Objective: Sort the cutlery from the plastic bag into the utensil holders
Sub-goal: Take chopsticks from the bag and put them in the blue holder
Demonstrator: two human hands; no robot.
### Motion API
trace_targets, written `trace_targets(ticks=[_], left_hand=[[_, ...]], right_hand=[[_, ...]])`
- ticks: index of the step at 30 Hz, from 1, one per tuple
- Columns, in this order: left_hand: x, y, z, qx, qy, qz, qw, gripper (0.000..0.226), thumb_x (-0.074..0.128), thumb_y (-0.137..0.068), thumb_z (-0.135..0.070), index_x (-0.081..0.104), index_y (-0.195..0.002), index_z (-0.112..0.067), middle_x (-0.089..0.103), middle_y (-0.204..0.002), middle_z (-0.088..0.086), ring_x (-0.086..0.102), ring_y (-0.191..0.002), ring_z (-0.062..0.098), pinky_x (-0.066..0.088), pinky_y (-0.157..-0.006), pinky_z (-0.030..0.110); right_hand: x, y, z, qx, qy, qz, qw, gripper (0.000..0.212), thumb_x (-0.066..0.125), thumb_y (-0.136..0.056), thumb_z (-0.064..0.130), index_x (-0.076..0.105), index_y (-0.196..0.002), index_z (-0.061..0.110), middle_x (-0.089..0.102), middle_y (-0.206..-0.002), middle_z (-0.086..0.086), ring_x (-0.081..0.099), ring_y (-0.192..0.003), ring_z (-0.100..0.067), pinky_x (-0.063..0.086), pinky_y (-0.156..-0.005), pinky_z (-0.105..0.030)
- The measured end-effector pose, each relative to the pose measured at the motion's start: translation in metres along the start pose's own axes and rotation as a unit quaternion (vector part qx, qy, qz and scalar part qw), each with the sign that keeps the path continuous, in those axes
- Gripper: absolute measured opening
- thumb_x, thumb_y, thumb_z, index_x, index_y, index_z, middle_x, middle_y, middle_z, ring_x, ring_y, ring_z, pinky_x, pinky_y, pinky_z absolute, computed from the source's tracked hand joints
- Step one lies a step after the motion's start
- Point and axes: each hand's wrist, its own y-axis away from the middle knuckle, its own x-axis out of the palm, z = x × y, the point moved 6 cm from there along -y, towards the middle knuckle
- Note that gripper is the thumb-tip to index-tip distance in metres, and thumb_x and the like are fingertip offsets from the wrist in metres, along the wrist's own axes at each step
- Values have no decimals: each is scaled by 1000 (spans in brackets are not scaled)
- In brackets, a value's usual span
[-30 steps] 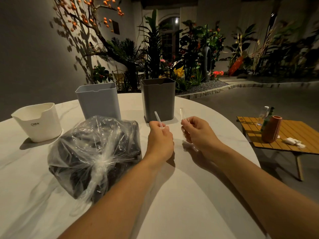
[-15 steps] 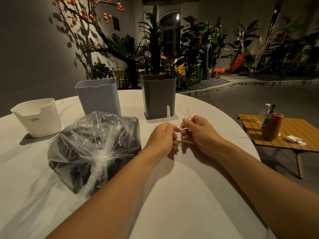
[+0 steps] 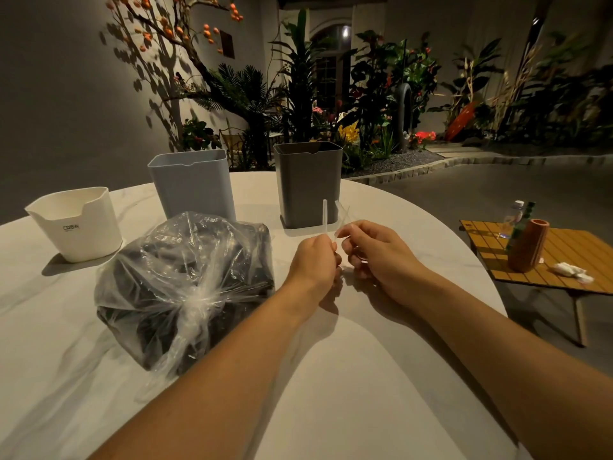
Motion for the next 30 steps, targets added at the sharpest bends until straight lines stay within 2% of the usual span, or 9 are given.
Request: trace_targets(ticks=[5, 9, 12, 15, 19, 23, 24, 27, 30], left_hand=[[-3, 4, -6, -15, 68, 53, 996, 52, 33, -105, -53, 44, -70, -17, 39, -50, -4, 33, -49, 11, 28, -51, 24], [-6, 3, -6, -53, 129, 92, 986, 46, 33, -104, -55, 50, -93, -14, 34, -52, -5, 25, -45, 7, 21, -42, 18], [-3, 2, -5, -70, 168, 156, 971, 65, 25, -98, -70, 54, -104, -12, 30, -56, -2, 22, -45, 10, 17, -42, 21], [-1, 4, -6, -77, 185, 199, 959, 75, 20, -95, -75, 59, -105, -13, 32, -59, 1, 22, -45, 11, 19, -41, 18], [3, 7, -7, -67, 121, 217, 966, 76, 15, -95, -75, 55, -88, -11, 39, -59, 2, 28, -46, 11, 25, -41, 17], [4, 6, -7, -50, 19, 169, 984, 80, 11, -95, -73, 63, -101, -13, 51, -59, 5, 44, -48, 13, 41, -49, 20], [4, 6, -7, -46, 3, 157, 986, 80, 12, -95, -73, 62, -95, -10, 51, -57, 4, 45, -48, 14, 42, -50, 21], [6, 7, -7, -53, 22, 155, 986, 70, 18, -96, -71, 45, -69, -12, 41, -50, 1, 35, -43, 13, 32, -45, 23], [6, 5, -8, -39, -9, 138, 990, 65, 22, -97, -69, 53, -78, -15, 43, -50, -2, 34, -41, 9, 30, -42, 20]], right_hand=[[-3, 3, 2, 38, -37, 18, 998, 28, 50, -103, 33, 77, -99, 26, 65, -113, -3, 59, -109, -23, 54, -95, -41], [-5, 6, 3, 58, -115, 39, 991, 21, 58, -99, 26, 77, -104, 22, 67, -102, -6, 60, -98, -22, 54, -81, -34], [-6, 4, 3, 37, -120, 41, 991, 15, 63, -95, 19, 71, -104, 10, 72, -96, -8, 64, -99, -26, 50, -93, -36], [-3, 3, 4, 26, -86, 41, 995, 9, 66, -93, 21, 70, -88, 15, 73, -94, -5, 64, -99, -24, 45, -95, -38], [-3, 2, 6, 10, -69, 44, 997, 8, 69, -90, 17, 72, -83, 17, 72, -85, -3, 65, -88, -23, 49, -83, -36], [0, 3, 6, 0, -40, 30, 999, 9, 71, -88, 16, 69, -95, 12, 72, -88, -6, 69, -86, -24, 54, -77, -32], [0, 3, 7, -1, -34, 22, 999, 15, 72, -87, 15, 67, -100, 12, 72, -91, -7, 69, -89, -24, 54, -77, -32], [-2, -1, 5, 6, -47, 18, 999, 38, 75, -84, 9, 59, -117, 20, 73, -99, -8, 71, -93, -24, 53, -82, -34], [-3, -2, 4, 9, -67, 35, 997, 39, 73, -85, 6, 63, -117, 24, 74, -101, -6, 69, -102, -28, 52, -92, -40]])
